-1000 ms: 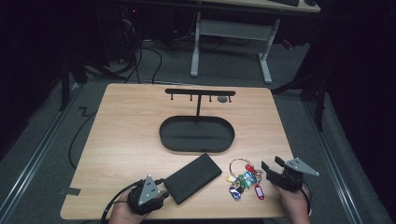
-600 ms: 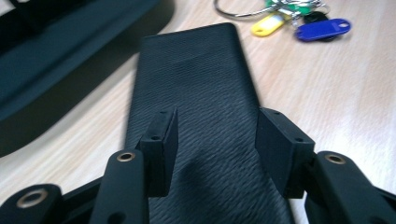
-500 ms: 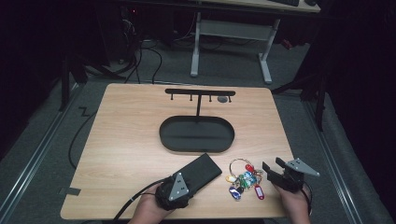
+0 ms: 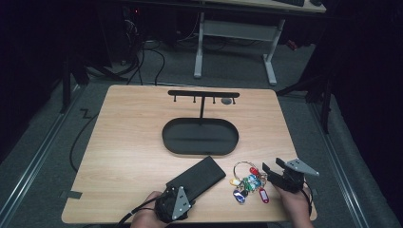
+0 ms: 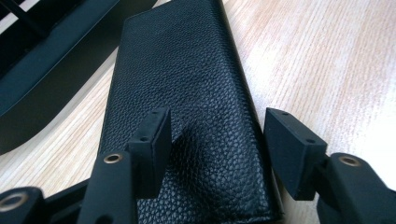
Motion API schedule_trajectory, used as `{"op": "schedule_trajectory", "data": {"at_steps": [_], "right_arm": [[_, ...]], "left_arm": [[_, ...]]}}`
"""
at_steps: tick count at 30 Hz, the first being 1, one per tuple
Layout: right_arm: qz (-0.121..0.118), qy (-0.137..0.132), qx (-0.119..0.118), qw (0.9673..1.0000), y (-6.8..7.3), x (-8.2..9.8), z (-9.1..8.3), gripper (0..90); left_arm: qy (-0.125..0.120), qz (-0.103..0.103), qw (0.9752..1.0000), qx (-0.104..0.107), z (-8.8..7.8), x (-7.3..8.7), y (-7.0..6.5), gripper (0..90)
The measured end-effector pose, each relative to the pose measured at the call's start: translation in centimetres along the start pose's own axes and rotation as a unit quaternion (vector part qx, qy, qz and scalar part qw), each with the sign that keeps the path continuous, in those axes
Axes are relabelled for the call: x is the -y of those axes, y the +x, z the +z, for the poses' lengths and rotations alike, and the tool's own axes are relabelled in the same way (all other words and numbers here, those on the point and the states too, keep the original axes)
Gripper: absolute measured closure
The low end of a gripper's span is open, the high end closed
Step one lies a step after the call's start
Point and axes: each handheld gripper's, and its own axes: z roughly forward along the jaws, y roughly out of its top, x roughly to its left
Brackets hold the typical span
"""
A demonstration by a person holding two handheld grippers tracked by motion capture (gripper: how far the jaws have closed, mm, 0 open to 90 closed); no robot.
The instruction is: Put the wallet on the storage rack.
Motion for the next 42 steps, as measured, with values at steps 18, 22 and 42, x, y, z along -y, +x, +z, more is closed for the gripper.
{"op": "schedule_trajectory", "data": {"at_steps": [18,22,42], "right_arm": [[-0.002,-0.001,-0.013,0.9999,0.1,-0.2,0.4,35.5],[0.000,0.000,-0.013,0.9999,-0.1,-0.1,0.3,35.6],[0.001,-0.004,-0.016,0.9999,-0.1,-0.1,0.2,35.7]], "left_arm": [[0.000,0.008,0.9996,-0.028,-0.6,0.2,0.1,72.9],[-0.020,-0.014,0.9991,-0.036,-1.2,0.2,0.8,78.1],[-0.076,-0.043,0.9954,-0.041,-3.2,0.2,1.8,80.8]]}}
